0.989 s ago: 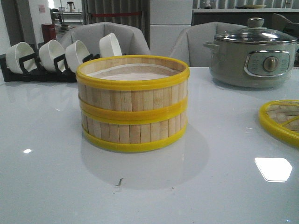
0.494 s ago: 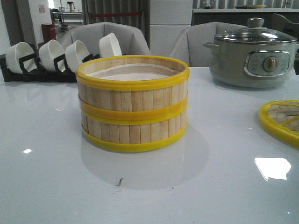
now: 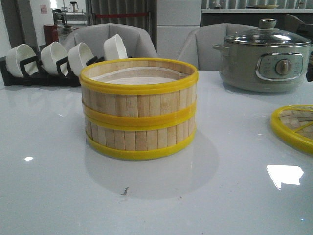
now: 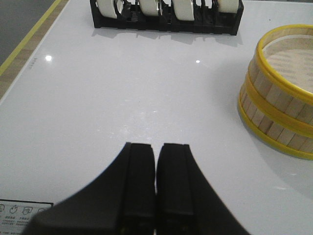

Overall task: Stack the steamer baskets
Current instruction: 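Grasp the lid's yellow center hub with the right gripper and lift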

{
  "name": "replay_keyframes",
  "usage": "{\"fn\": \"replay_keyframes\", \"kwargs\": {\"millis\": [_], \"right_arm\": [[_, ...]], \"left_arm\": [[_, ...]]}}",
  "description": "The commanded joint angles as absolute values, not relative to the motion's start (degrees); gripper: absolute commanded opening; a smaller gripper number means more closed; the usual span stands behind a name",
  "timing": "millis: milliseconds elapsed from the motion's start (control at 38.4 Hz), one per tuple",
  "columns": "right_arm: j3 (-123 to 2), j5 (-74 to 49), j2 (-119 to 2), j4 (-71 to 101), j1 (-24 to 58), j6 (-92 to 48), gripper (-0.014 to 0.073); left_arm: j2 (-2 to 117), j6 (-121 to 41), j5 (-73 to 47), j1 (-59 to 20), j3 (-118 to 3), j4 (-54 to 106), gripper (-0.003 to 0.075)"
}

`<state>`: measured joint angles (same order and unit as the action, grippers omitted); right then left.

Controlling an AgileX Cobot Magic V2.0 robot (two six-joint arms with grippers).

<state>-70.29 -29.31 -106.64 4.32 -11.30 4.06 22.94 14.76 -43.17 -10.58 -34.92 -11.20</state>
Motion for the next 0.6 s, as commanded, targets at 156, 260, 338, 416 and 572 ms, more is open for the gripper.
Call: {"fn": "replay_keyframes", "kwargs": {"millis": [156, 260, 338, 416, 572], "right_arm": [[-72.28, -26.15, -103.96, 3.82, -11.40, 3.73, 0.0335], [-72.28, -26.15, -103.96, 3.82, -11.40, 3.73, 0.0265], [-72.28, -26.10, -103.96, 3.82, -11.40, 3.73, 0.0171], [-72.28, -26.10, -103.96, 3.82, -11.35, 3.73, 0.0059], [-73.05, -24.96, -103.90, 3.82, -10.59, 3.73, 0.0054]], "left_arm": [[23.43, 15.14, -38.89, -11.01, -36.58, -11.43, 0.0087], [23.43, 15.14, -38.89, -11.01, -36.58, -11.43, 0.0087], [23.43, 15.14, -38.89, -11.01, -36.58, -11.43, 0.0087], [23.43, 15.14, -38.89, -11.01, -36.58, -11.43, 0.0087], [23.43, 15.14, -38.89, -11.01, -36.58, -11.43, 0.0087]]}}
